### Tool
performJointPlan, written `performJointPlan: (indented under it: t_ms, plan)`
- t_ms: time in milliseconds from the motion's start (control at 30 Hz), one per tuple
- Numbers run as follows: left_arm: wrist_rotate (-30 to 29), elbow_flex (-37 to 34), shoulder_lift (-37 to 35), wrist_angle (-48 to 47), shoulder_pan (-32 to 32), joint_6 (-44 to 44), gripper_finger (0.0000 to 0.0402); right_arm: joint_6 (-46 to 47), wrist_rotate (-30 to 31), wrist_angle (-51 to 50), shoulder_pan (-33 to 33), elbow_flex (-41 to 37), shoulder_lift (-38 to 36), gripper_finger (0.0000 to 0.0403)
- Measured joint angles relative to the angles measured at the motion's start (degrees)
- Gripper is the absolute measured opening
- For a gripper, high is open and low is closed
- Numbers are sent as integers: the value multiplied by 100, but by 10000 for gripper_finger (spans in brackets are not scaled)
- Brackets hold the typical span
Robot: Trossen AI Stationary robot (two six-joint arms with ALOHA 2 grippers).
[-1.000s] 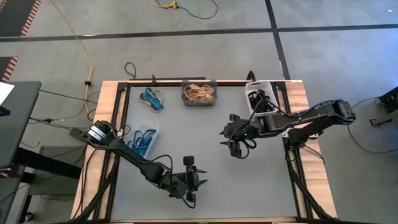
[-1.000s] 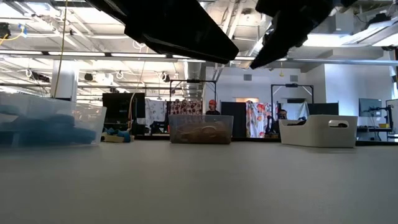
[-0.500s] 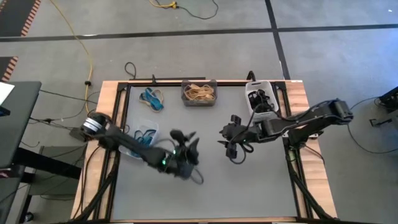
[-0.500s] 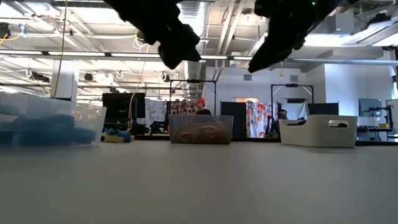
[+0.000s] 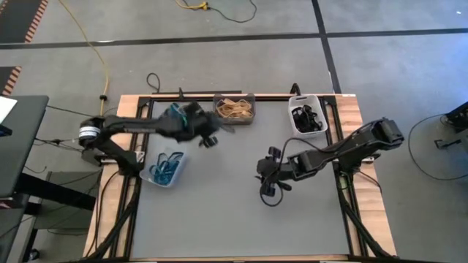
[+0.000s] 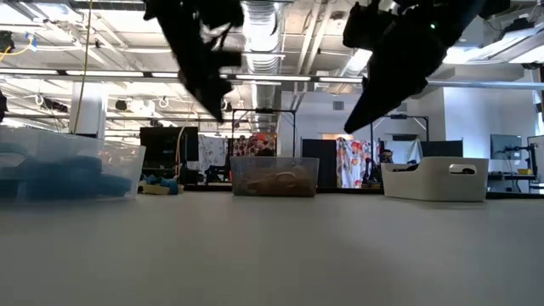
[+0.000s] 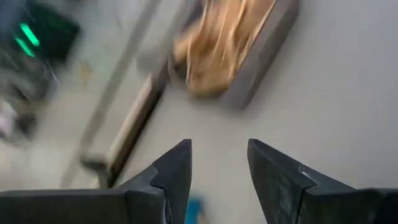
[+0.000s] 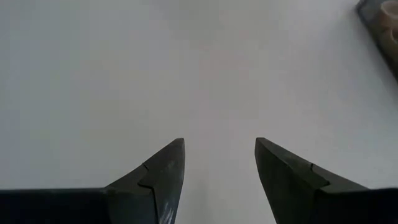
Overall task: Sort rubber bands into baskets
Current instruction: Put the brown rubber band into the black bin
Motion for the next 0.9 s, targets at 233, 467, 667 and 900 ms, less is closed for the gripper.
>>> performJointPlan:
  t_ms: [233,467,667,900]
  plan:
    - [786,-5,-7,-1036,1507,-237,148,54,1,-3,-15,0,152,223]
    - [1354,-24,45,-929,2327,-349,148,55,-1,50,-15,0,149,223]
    - [1634,-28,401,-806,2636,-269,148,4,3,90,-20,0,149,223]
    - [1610,-20,954,-1029,2657,416,148,-308,21,502,-26,0,149,223]
